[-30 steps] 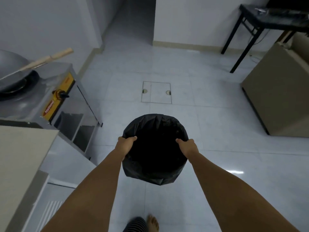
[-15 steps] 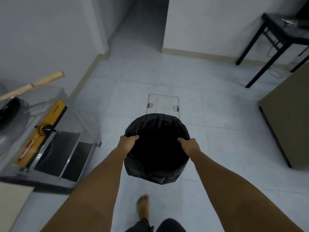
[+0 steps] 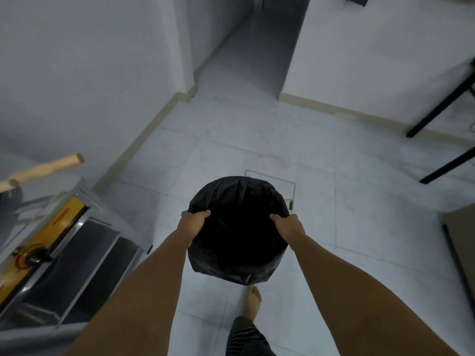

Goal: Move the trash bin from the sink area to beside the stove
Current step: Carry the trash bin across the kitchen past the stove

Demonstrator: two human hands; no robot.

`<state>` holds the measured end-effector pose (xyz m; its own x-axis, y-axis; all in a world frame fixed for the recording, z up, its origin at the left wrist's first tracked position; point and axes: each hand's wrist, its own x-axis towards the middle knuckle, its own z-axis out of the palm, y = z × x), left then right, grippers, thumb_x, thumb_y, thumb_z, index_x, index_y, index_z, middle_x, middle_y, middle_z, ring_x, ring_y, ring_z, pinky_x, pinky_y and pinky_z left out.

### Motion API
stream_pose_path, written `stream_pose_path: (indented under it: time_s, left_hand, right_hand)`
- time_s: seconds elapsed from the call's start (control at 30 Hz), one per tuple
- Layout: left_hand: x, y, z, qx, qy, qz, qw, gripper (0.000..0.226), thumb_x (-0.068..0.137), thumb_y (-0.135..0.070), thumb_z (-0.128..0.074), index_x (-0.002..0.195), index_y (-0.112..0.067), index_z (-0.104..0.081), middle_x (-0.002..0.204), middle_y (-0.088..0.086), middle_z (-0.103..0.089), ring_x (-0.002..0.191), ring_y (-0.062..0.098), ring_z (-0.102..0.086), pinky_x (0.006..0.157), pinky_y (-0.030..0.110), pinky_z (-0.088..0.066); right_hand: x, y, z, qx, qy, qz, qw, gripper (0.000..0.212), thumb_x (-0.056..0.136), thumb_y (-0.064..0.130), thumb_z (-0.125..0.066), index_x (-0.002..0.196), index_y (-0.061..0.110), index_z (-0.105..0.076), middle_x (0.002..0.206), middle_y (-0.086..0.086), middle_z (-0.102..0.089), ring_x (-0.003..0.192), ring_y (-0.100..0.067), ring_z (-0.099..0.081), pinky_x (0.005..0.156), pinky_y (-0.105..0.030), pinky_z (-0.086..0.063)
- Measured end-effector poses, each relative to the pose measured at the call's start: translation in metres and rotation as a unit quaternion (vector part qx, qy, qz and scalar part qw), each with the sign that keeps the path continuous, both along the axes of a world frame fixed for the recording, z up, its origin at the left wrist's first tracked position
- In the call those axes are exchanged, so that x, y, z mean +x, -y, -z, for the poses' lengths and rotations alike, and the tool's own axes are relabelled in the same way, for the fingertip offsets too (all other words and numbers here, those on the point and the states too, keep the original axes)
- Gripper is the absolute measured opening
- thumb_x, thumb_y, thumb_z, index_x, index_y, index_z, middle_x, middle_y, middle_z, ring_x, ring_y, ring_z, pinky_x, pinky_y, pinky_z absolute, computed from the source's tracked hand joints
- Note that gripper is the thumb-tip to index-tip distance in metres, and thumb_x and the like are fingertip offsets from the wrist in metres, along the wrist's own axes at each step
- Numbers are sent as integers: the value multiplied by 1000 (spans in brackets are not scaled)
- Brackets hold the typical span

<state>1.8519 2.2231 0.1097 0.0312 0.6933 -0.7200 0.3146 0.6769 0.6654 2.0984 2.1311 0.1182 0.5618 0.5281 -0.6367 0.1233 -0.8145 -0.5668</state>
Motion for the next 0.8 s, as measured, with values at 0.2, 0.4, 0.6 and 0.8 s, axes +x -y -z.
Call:
stream_pose_path:
  time_s: [0.2, 0.4, 0.6, 0.8]
  left_hand:
    - [33, -67, 0, -5, 14, -79, 997, 90, 82, -42, -71, 153, -1, -32, 149, 22, -49, 131, 41, -52, 112, 52, -41]
    - [33, -120, 5, -5, 32, -157, 987, 91, 82, -46, -70, 152, -3, -32, 149, 20, -49, 130, 41, -53, 111, 52, -41]
    - [5, -183, 51, 4, 56, -246, 968, 112, 57, -55, -75, 149, -3, -37, 145, 20, -53, 126, 42, -56, 109, 54, -44]
    - [-36, -229, 68, -10, 55, -353, 934, 87, 75, -37, -78, 146, 0, -42, 141, 21, -57, 125, 42, -57, 109, 52, -44]
  right_hand:
    - [44, -115, -9, 8, 13, -79, 997, 84, 89, 49, -60, 150, 1, -28, 143, -21, -50, 123, -40, -55, 96, -43, -49]
    - [47, -204, -8, -2, 8, -150, 989, 84, 87, 51, -60, 150, 4, -29, 142, -20, -50, 122, -40, -55, 99, -47, -49]
    - [19, -314, 13, -5, 12, -242, 970, 84, 88, 48, -62, 150, 1, -28, 142, -22, -49, 124, -40, -53, 99, -48, -47]
    - [-41, -417, 45, -22, 6, -330, 944, 83, 88, 46, -63, 148, 0, -30, 143, -22, -49, 125, -40, -52, 101, -45, -46]
